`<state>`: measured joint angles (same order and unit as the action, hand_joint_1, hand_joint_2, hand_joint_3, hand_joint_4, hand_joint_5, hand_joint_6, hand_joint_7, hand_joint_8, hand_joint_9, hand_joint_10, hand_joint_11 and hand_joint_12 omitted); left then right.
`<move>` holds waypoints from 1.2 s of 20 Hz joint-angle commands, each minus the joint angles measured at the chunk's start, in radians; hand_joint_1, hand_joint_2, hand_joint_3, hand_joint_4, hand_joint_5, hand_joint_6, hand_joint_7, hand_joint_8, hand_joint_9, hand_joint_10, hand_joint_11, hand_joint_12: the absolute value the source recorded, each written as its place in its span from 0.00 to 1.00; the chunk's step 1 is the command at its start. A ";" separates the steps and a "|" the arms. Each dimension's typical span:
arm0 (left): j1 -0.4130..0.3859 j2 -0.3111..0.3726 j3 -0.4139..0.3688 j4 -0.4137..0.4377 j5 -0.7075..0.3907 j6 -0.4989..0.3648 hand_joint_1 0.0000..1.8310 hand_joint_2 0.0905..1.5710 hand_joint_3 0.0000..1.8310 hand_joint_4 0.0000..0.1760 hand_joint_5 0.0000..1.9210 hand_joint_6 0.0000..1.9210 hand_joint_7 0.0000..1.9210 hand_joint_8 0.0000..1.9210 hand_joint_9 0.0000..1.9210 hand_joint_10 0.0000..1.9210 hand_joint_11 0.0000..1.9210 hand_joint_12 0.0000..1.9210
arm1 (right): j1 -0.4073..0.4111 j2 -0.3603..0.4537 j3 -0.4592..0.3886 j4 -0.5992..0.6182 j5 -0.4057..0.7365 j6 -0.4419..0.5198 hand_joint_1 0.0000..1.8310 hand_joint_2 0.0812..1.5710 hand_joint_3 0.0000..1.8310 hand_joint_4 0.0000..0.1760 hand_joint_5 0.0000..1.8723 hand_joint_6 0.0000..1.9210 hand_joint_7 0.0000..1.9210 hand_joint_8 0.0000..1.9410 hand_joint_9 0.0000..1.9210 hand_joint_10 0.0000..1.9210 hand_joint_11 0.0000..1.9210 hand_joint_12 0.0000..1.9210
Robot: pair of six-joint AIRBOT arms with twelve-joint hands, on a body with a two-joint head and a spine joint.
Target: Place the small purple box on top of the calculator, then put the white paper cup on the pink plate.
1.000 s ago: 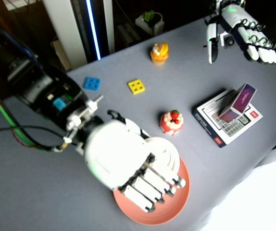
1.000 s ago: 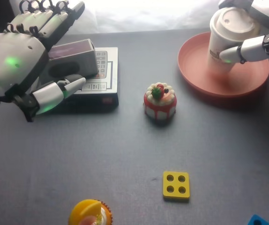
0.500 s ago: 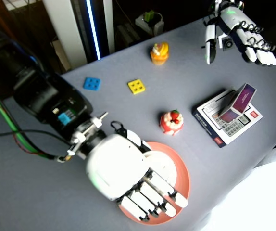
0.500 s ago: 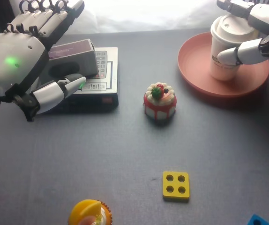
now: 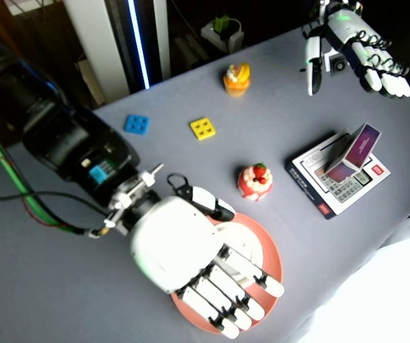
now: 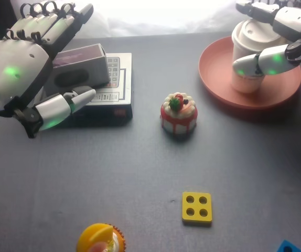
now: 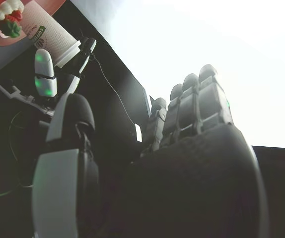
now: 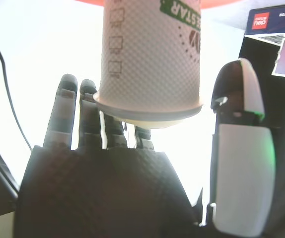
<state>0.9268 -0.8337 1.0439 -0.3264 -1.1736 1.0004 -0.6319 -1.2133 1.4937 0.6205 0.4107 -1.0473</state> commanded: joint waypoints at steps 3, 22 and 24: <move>-0.003 -0.003 -0.003 0.014 -0.128 -0.004 0.39 0.73 0.00 0.48 0.00 0.00 0.00 0.00 0.00 0.00 0.00 0.00 | 0.029 0.045 -0.036 -0.028 0.165 0.004 0.35 0.62 0.00 1.00 0.00 0.00 0.00 0.00 0.00 0.00 0.00 0.00; 0.100 0.031 -0.052 -0.033 -0.287 -0.016 0.36 0.83 0.02 0.00 0.00 0.00 0.00 0.00 0.00 0.00 0.01 0.00 | -0.030 0.375 -0.466 -0.409 0.818 0.113 0.34 0.63 0.01 0.73 0.00 0.00 0.00 0.00 0.00 0.00 0.00 0.00; 0.110 0.032 -0.056 -0.033 -0.321 -0.026 0.35 0.83 0.00 0.00 0.00 0.00 0.00 0.00 0.02 0.00 0.00 0.17 | -0.085 0.403 -0.507 -0.427 0.898 0.112 0.33 0.64 0.01 0.59 0.00 0.00 0.00 0.00 0.00 0.00 0.00 0.00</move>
<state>1.0447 -0.8055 0.9913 -0.3874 -1.3499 0.9752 -0.7395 -0.8127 0.9764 0.1864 1.1496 -0.9398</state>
